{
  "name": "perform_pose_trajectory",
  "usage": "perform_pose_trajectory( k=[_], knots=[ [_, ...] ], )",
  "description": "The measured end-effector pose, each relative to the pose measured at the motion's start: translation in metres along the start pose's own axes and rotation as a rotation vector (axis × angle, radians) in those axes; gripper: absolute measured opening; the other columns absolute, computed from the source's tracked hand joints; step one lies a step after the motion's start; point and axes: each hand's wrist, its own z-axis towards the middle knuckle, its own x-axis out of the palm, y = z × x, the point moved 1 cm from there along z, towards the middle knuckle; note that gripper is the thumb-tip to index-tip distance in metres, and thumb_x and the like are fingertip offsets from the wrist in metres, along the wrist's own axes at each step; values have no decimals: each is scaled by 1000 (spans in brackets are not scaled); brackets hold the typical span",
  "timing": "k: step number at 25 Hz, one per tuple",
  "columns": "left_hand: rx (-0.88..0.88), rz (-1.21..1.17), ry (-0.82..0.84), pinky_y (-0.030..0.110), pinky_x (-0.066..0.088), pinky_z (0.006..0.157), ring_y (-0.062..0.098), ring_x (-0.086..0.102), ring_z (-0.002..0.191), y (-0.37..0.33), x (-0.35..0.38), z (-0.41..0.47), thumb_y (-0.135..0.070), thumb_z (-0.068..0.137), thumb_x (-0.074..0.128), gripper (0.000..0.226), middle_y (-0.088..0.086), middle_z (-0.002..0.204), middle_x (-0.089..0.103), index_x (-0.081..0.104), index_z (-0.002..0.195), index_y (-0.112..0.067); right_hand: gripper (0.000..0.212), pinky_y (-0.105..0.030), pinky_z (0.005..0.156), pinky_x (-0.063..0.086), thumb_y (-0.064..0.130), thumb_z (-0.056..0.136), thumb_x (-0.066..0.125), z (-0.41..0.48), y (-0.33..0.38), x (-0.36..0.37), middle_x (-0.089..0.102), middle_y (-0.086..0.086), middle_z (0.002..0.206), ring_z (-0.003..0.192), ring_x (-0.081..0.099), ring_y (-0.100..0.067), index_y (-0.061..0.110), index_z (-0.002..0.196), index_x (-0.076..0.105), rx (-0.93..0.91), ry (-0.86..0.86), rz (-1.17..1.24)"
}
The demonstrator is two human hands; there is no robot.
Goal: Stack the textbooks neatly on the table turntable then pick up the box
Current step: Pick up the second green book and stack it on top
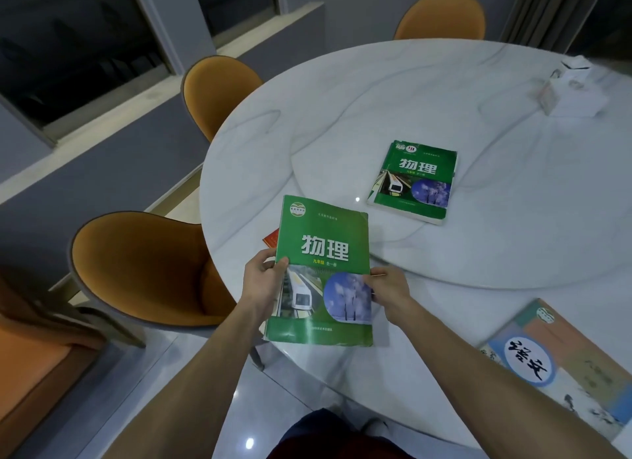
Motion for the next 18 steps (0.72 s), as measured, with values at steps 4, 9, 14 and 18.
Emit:
perform_pose_trajectory(
  k=[4,9,14,18],
  knots=[
    [10,8,15,40,56,73,25,67,72,-18,26,17,-4,92,53,11,8,84,67,61,92,-12,22,-39,81,53,7,81,67,11,27,-23,65,-15,100,87,61,-27,5,102,62,-70,-70,-1],
    [24,83,76,47,55,84,35,67,89,-45,72,49,-7,91,54,16,20,103,68,57,106,-5,17,-32,73,47,6,81,67,26,62,-60,61,-12,94,82,56,-24,12,95,58,-142,-166,59],
    [71,186,149,50,52,90,35,64,96,-75,128,82,-12,91,54,23,19,109,67,57,113,-4,23,-30,73,46,5,83,65,45,94,-96,60,-11,93,80,56,-23,5,105,60,-195,-271,71],
    [105,222,202,34,47,79,27,59,88,-97,175,114,-11,91,56,25,16,109,66,58,115,-3,23,-25,58,45,4,84,63,71,117,-121,59,-12,89,68,53,-19,3,107,59,-209,-346,51]
  ],
)
